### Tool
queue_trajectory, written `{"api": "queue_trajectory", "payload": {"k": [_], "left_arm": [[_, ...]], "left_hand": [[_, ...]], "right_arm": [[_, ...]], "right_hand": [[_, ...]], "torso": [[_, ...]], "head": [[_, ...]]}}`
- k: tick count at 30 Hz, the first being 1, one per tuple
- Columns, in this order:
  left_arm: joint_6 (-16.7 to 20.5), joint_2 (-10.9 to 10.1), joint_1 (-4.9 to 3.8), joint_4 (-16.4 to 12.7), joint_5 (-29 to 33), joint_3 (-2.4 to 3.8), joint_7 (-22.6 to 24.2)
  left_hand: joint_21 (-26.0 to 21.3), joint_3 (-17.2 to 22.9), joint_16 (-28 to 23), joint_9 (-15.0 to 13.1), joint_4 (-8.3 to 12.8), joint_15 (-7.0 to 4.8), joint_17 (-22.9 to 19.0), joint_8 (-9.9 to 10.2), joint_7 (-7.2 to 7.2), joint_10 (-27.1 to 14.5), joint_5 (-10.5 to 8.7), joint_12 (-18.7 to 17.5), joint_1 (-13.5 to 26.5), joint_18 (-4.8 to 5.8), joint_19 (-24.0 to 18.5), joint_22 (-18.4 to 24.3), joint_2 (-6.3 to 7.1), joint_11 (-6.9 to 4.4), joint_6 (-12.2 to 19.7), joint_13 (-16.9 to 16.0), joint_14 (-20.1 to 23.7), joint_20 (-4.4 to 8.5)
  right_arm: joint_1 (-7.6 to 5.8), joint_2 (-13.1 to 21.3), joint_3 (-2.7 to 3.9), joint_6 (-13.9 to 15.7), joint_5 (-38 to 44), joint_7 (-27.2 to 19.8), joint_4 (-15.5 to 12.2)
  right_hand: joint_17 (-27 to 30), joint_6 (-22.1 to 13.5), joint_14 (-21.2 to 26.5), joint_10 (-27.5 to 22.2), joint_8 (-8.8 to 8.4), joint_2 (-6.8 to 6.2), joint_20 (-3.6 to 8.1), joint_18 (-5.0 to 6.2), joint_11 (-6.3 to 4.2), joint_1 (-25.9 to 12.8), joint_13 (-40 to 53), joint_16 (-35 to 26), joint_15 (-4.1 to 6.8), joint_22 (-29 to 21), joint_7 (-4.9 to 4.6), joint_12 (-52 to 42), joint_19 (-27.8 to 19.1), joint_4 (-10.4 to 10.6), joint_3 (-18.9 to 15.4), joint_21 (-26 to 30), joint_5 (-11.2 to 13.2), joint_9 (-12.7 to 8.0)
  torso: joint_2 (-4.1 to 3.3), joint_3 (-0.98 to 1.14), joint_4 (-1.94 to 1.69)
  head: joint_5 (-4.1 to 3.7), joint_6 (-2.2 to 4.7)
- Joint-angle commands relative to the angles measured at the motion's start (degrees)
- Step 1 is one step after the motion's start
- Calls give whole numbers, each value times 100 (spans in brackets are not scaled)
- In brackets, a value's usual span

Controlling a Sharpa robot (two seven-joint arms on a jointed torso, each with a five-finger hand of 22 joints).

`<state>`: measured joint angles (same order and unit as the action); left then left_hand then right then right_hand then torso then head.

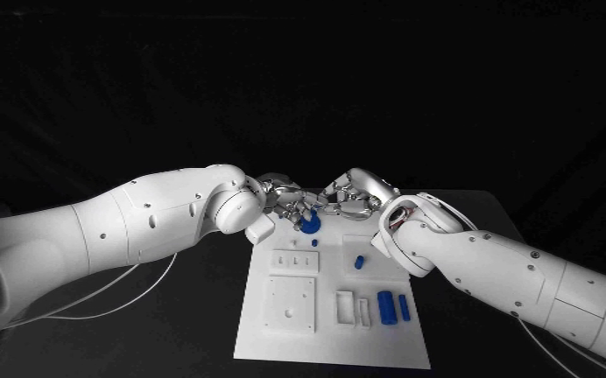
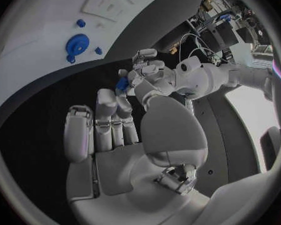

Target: Assemble the parts on the task board

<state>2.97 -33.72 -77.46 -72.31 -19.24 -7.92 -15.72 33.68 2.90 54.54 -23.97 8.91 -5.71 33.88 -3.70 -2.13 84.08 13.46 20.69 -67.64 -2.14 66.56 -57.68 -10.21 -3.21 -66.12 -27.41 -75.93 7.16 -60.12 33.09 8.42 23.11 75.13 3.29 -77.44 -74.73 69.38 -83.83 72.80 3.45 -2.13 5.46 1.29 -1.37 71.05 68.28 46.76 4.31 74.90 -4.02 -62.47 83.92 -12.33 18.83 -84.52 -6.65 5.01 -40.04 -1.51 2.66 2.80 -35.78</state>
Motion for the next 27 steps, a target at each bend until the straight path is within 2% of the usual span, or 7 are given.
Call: {"api": "queue_trajectory", "payload": {"k": [1, 7, 9, 15, 18, 23, 27], "left_arm": [[-56, 5, -7, 1, -36, 10, 92], [-56, -5, -7, -1, -39, 10, 103], [-58, -8, -7, -2, -30, 10, 115], [-72, -17, -3, -2, 1, 10, 151], [-97, -20, 2, 3, 8, 10, 161], [-112, -32, 14, 17, 12, 10, 165], [-101, -46, 26, 30, 14, 10, 158]], "left_hand": [[-50, 43, -33, -2872, 65, -41, 1, -8, 237, 217, -10, -23, -86, 115, 49, -18, -14, -31, -264, 15, 2, 7], [-107, 38, -53, -2809, 51, -36, -9, -4, 228, 215, -24, -45, -109, 112, 68, -65, -3, -31, -238, 29, 1, 3], [-137, 12, -68, -2677, 9, -25, -16, 6, 216, 199, -73, -69, -90, 112, 65, -82, 14, -24, -177, 38, 17, -5], [-233, -424, -113, -2070, -466, -7, -48, -10, 205, 193, -722, -117, 190, 117, 73, -96, 311, -18, -248, 40, 29, -26], [-278, -628, -125, -1929, -698, 0, -57, -27, 196, 190, -807, -128, 340, 120, 86, -107, 489, -1, -303, 32, 32, -31], [-341, -669, -86, -2151, -809, -6, -30, -76, 209, 176, -680, -98, 465, 129, 107, -175, 608, -10, -316, -26, 45, -27], [-425, -651, -10, -2795, -802, -8, 20, -148, 237, 144, -520, -53, 592, 138, 112, -311, 629, -20, -257, -117, 93, -24]], "right_arm": [[12, 4, -5, 49, -3, -129, -24], [14, 7, -5, 76, -16, -138, -15], [16, 3, -5, 69, -5, -129, -5], [26, -12, -5, 45, 32, -104, 24], [30, -11, -5, 45, 43, -101, 28], [36, -2, -5, 39, 51, -104, 20], [39, 8, -5, 37, 53, -109, 9]], "right_hand": [[-11, 155, -12, 20, 22, 130, 55, -15, -35, 3, 19, -11, 51, 1334, 102, -29, 503, -11, 51, -41, 46, 457], [-17, 167, -19, 56, 22, 185, 66, -20, -45, -13, 61, -29, 60, 1337, 115, -25, 505, -40, 71, -50, 63, 646], [-22, 168, -24, 65, 23, 192, 67, -21, -48, -19, 76, -26, 61, 1339, 117, -25, 506, -52, 75, -54, 64, 695], [-22, 170, -23, 67, 22, 191, 68, -20, -48, -22, 77, -27, 61, 1338, 118, -22, 505, -54, 73, -53, 59, 704], [-25, 172, -27, 78, 22, 197, 69, -21, -51, -13, 89, -25, 63, 1339, 114, -25, 506, -71, 77, -55, 29, 728], [-23, 173, -26, 78, 22, 195, 69, -22, -49, -13, 91, -32, 63, 1340, 113, -23, 507, -78, 78, -58, 18, 734], [-20, 167, -25, 80, 21, 202, 68, -20, -48, -23, 94, -43, 62, 1338, 110, -17, 506, -92, 84, -52, 10, 747]], "torso": [[-4, 3, 0], [0, -2, 2], [0, -4, 0], [-1, -3, -6], [-2, -4, -5], [-3, -4, -1], [-3, -1, 2]], "head": [[1, -10], [0, -14], [-2, -21], [-6, -28], [-7, -33], [-5, -38], [6, -46]]}}
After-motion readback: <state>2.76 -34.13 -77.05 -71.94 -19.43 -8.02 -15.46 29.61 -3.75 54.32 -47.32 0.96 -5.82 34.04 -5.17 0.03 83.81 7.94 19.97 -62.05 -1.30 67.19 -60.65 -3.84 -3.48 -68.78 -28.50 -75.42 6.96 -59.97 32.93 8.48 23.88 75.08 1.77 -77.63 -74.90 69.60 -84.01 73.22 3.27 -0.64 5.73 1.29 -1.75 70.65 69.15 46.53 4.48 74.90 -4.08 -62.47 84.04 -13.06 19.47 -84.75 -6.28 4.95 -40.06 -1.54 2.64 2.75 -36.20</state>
